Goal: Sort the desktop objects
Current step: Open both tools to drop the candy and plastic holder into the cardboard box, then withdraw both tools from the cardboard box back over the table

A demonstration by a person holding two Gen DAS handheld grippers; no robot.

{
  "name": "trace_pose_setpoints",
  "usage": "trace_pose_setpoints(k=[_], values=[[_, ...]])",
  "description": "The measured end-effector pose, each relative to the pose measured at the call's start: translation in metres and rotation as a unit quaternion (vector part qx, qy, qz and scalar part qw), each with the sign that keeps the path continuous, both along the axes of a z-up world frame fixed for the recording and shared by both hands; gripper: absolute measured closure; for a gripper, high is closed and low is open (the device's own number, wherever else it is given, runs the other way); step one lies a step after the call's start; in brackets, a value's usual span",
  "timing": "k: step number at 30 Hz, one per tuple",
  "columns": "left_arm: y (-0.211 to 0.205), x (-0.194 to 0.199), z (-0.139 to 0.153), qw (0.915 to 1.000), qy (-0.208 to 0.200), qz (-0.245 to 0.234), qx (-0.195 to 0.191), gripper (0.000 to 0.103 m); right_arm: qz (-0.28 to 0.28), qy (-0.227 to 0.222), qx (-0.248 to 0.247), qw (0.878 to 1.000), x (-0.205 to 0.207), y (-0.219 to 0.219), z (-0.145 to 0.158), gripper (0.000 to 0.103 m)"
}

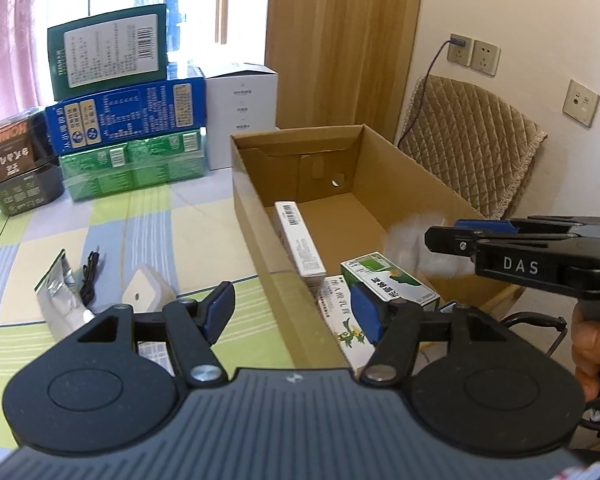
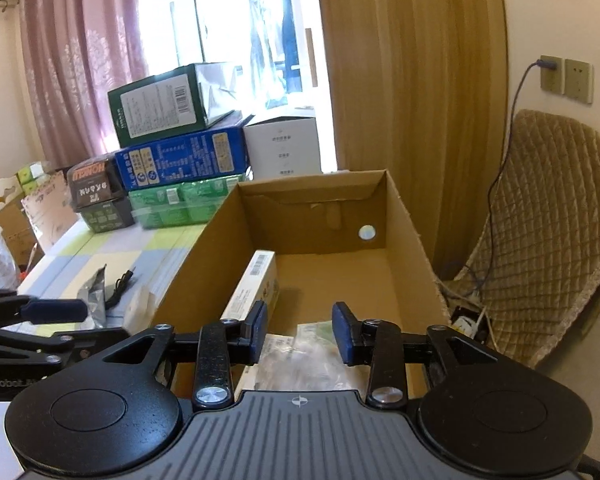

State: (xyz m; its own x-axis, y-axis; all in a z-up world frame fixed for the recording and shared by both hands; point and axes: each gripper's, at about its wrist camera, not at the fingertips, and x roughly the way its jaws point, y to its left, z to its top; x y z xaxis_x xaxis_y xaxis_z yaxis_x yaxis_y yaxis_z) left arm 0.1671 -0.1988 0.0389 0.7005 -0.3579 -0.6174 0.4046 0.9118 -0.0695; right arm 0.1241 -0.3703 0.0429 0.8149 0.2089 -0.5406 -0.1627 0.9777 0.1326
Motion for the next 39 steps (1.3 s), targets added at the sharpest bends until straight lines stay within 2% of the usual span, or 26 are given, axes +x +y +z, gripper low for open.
trace_pose_setpoints(k=[6, 14, 18, 24, 35, 39], values=[[0.018, -0.011, 0.001, 0.9998, 0.002, 0.017, -0.005, 0.041, -0.016, -0.006, 0.001, 1.000, -0.016, -0.005, 0.010, 0.060], [0.050, -0.034, 0.007, 0.9989, 0.004, 0.046, -0.008, 0.036, -0.011, -0.022, 0.009, 1.000, -0.042, 0.012, 0.029, 0.042], [0.070, -0.048, 0.011, 0.9979, 0.005, 0.065, -0.009, 0.035, 0.003, -0.032, 0.013, 0.999, -0.056, 0.029, 0.039, 0.035], [0.107, -0.070, 0.017, 0.9951, 0.001, 0.099, -0.010, 0.028, 0.036, -0.035, 0.020, 0.999, -0.073, 0.063, 0.047, 0.025], [0.171, -0.100, 0.026, 0.9871, 0.001, 0.160, -0.013, 0.019, 0.087, -0.028, 0.011, 0.996, -0.100, 0.117, 0.042, 0.005], [0.188, -0.108, 0.024, 0.9846, 0.004, 0.174, -0.015, 0.013, 0.100, -0.024, 0.003, 0.995, -0.104, 0.132, 0.038, 0.002]])
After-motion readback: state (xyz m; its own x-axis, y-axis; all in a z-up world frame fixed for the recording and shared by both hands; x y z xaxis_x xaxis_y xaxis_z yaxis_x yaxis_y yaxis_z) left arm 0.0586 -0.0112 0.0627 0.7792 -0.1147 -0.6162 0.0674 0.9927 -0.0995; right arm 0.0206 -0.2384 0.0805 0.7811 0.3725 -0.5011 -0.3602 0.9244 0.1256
